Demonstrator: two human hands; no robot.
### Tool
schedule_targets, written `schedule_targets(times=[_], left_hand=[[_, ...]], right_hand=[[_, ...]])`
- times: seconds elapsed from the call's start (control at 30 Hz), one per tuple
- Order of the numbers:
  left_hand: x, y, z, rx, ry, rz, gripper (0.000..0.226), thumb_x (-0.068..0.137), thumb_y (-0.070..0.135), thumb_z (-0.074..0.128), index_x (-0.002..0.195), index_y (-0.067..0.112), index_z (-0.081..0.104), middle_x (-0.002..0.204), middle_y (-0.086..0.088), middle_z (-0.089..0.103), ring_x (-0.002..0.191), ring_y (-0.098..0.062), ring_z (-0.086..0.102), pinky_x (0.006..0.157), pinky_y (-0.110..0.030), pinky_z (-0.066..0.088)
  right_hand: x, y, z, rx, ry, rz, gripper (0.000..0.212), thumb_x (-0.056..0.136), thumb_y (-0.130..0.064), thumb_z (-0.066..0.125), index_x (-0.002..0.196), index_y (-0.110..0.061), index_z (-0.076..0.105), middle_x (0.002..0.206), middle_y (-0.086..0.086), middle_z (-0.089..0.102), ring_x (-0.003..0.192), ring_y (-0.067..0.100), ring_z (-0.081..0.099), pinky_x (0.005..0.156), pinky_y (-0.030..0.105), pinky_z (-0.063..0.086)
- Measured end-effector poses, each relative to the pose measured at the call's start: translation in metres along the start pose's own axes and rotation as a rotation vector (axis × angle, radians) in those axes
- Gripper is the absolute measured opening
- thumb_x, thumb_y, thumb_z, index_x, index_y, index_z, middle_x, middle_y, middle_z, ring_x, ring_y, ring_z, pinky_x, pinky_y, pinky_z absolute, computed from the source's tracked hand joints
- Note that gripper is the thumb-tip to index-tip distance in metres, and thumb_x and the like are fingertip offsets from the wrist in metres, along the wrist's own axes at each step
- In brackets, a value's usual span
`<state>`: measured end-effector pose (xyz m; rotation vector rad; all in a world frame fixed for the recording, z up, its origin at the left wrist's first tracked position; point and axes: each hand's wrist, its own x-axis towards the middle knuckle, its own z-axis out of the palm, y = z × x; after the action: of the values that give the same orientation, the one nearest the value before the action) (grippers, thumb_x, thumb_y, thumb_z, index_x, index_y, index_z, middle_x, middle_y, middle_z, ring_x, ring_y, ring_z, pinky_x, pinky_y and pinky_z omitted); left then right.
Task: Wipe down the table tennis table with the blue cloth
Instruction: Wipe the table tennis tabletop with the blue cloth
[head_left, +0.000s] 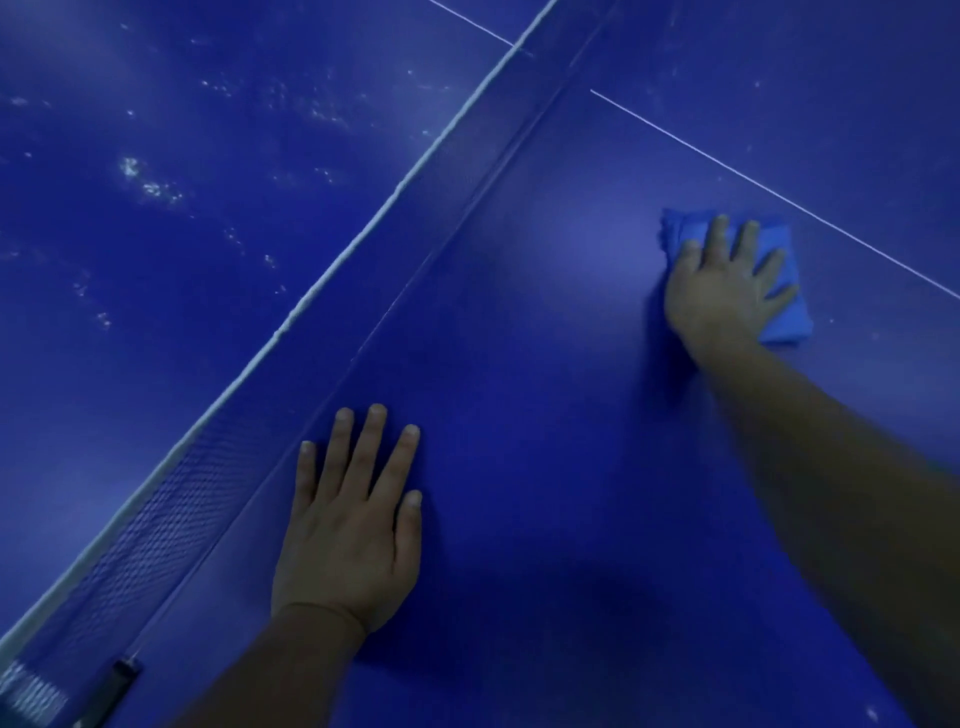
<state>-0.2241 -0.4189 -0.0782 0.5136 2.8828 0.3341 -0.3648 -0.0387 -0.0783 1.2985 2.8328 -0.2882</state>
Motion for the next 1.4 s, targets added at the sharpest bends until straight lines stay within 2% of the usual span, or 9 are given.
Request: schedule_targets(times=[0.23, 0.47, 0.53, 0.67, 0.73, 0.9, 1.0, 1.2, 1.4], left_hand=[[0.000, -0.001, 0.001, 0.014, -0.004, -0.007, 0.058, 0.099, 0.042, 0.025, 0.154, 0.022, 0.028, 0.164, -0.003, 0.018, 0.153, -0.021, 0.001, 0.121, -0.045, -0.001], [-0.001, 0.003, -0.007, -0.174, 0.035, -0.030, 0.062, 0.098, 0.047, 0.019, 0.155, 0.023, 0.023, 0.164, 0.005, 0.011, 0.153, -0.012, -0.005, 0.122, -0.034, -0.011], [0.009, 0.005, -0.013, -0.245, 0.105, -0.025, 0.063, 0.098, 0.045, 0.023, 0.155, 0.018, 0.026, 0.163, 0.003, 0.015, 0.153, -0.015, 0.002, 0.122, -0.034, -0.009], [0.065, 0.024, -0.024, -0.244, 0.179, 0.064, 0.064, 0.098, 0.044, 0.024, 0.154, 0.013, 0.031, 0.163, -0.002, 0.015, 0.153, -0.020, 0.004, 0.123, -0.035, -0.007], [0.098, 0.034, -0.025, -0.194, 0.150, 0.104, 0.065, 0.098, 0.046, 0.021, 0.155, 0.014, 0.028, 0.165, -0.003, 0.012, 0.152, -0.019, 0.000, 0.123, -0.034, -0.008], [0.134, 0.041, -0.011, -0.055, 0.033, 0.080, 0.060, 0.103, 0.042, 0.016, 0.158, 0.019, 0.019, 0.166, -0.002, 0.004, 0.153, -0.019, -0.006, 0.124, -0.041, -0.005], [0.135, 0.039, -0.007, -0.053, 0.039, 0.078, 0.064, 0.099, 0.046, 0.013, 0.157, 0.019, 0.021, 0.166, -0.002, 0.008, 0.153, -0.017, -0.005, 0.124, -0.038, -0.006], [0.136, 0.044, -0.011, -0.072, 0.032, 0.085, 0.066, 0.097, 0.048, 0.012, 0.156, 0.020, 0.023, 0.163, 0.004, 0.003, 0.152, -0.012, -0.009, 0.123, -0.036, -0.007], [0.140, 0.041, -0.009, -0.075, 0.040, 0.096, 0.061, 0.096, 0.039, 0.030, 0.153, 0.018, 0.028, 0.163, -0.005, 0.017, 0.152, -0.022, 0.008, 0.121, -0.044, 0.006]], right_hand=[[-0.107, -0.031, 0.026, -0.127, -0.051, -0.848, 0.057, 0.100, -0.052, 0.023, 0.154, -0.034, 0.032, 0.163, -0.004, 0.028, 0.150, 0.034, 0.021, 0.117, 0.062, 0.013], [0.012, 0.072, -0.017, -0.003, -0.006, 0.082, 0.059, 0.102, -0.052, 0.019, 0.159, -0.035, 0.014, 0.168, -0.005, 0.006, 0.153, 0.034, 0.003, 0.118, 0.064, 0.002], [-0.010, 0.048, -0.010, -0.015, -0.012, 0.011, 0.059, 0.102, -0.050, 0.020, 0.159, -0.035, 0.015, 0.168, -0.005, 0.007, 0.153, 0.035, 0.005, 0.118, 0.065, 0.004], [-0.102, 0.012, 0.018, -0.128, -0.061, -0.675, 0.058, 0.100, -0.052, 0.020, 0.156, -0.035, 0.026, 0.165, -0.005, 0.023, 0.151, 0.034, 0.018, 0.117, 0.063, 0.010], [-0.090, 0.028, 0.012, -0.159, -0.095, -0.778, 0.058, 0.100, -0.054, 0.018, 0.155, -0.037, 0.026, 0.164, -0.006, 0.023, 0.151, 0.032, 0.017, 0.119, 0.061, 0.011], [0.019, 0.102, -0.020, -0.087, -0.040, -0.053, 0.057, 0.104, -0.050, 0.025, 0.158, -0.037, 0.016, 0.168, -0.006, 0.009, 0.153, 0.031, 0.006, 0.120, 0.061, 0.005], [0.016, 0.085, -0.013, -0.037, -0.021, 0.053, 0.058, 0.103, -0.051, 0.023, 0.158, -0.037, 0.016, 0.168, -0.006, 0.007, 0.153, 0.032, 0.003, 0.119, 0.063, 0.002], [-0.069, -0.027, 0.023, -0.104, -0.012, -0.736, 0.059, 0.099, -0.053, 0.022, 0.154, -0.035, 0.031, 0.164, -0.005, 0.024, 0.151, 0.035, 0.017, 0.118, 0.065, 0.009], [-0.012, -0.107, 0.028, -0.112, -0.109, -1.051, 0.057, 0.100, -0.054, 0.022, 0.155, -0.039, 0.028, 0.165, -0.007, 0.022, 0.152, 0.031, 0.014, 0.119, 0.061, 0.007]])
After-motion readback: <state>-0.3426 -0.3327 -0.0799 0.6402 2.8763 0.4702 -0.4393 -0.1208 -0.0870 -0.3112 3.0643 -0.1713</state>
